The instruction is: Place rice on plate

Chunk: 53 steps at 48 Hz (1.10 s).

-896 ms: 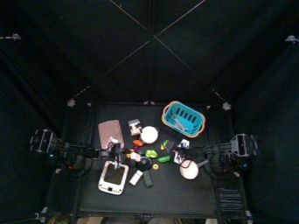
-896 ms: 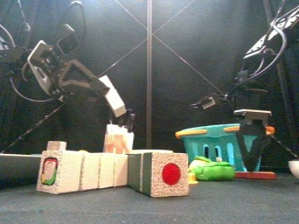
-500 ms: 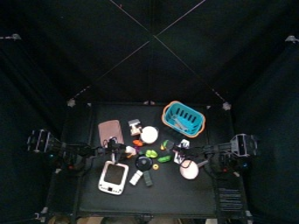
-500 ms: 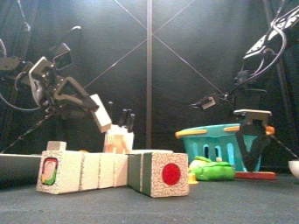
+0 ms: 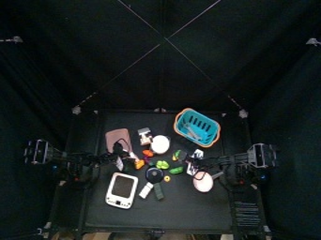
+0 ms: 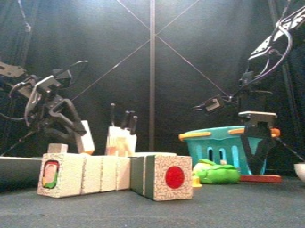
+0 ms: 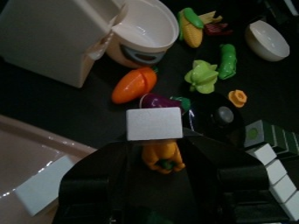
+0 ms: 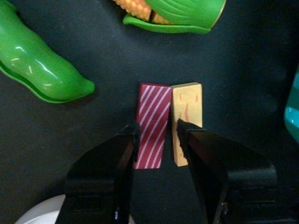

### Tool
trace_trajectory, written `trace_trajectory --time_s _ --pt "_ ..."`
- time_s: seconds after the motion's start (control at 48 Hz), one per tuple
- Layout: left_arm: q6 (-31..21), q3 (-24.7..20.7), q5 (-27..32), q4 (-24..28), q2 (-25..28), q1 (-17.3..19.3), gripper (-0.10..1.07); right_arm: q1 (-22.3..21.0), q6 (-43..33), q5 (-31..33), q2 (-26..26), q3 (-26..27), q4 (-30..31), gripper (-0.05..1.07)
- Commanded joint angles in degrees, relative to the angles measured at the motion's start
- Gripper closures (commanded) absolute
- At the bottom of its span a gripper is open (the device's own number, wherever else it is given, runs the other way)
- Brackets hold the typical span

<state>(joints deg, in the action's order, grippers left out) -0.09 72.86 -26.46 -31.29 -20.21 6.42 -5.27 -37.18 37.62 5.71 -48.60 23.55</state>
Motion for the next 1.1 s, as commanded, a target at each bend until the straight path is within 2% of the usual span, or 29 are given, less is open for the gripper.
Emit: trace_trajectory --time_s 0.0,0.25,0.354,0.562,0.667,0.833,1.083 --pt "0.1 1.1 0.4 -0.2 -3.0 1.0 0.47 0.1 -0.1 -0.2 0.8 0.9 0.1 0.25" --pt "0.1 6.8 0.9 -0.2 -10.5 2.4 0.47 0.1 -0.1 -0.2 0.7 1.2 0.6 0.25" --pt "0.0 8.3 1.5 -0.3 -11.7 3.4 0.47 0.1 0.0 -0.2 0.7 1.4 0.9 0.25" --pt "0.3 9.0 4.2 -0.2 -11.4 11.7 0.47 0.0 -0.1 -0.2 0.5 1.7 1.5 0.25" --pt "0.4 9.0 4.9 1.0 -11.4 13.9 0.47 0.1 -0.1 -0.2 0.4 1.7 1.4 0.25" --pt "0.2 9.0 5.6 3.5 -11.4 14.1 0.47 0.1 -0.1 -0.2 0.2 1.7 1.5 0.25" --pt "0.2 9.0 9.3 3.6 -11.5 14.1 0.46 0.1 -0.1 -0.2 0.1 1.8 1.5 0.25"
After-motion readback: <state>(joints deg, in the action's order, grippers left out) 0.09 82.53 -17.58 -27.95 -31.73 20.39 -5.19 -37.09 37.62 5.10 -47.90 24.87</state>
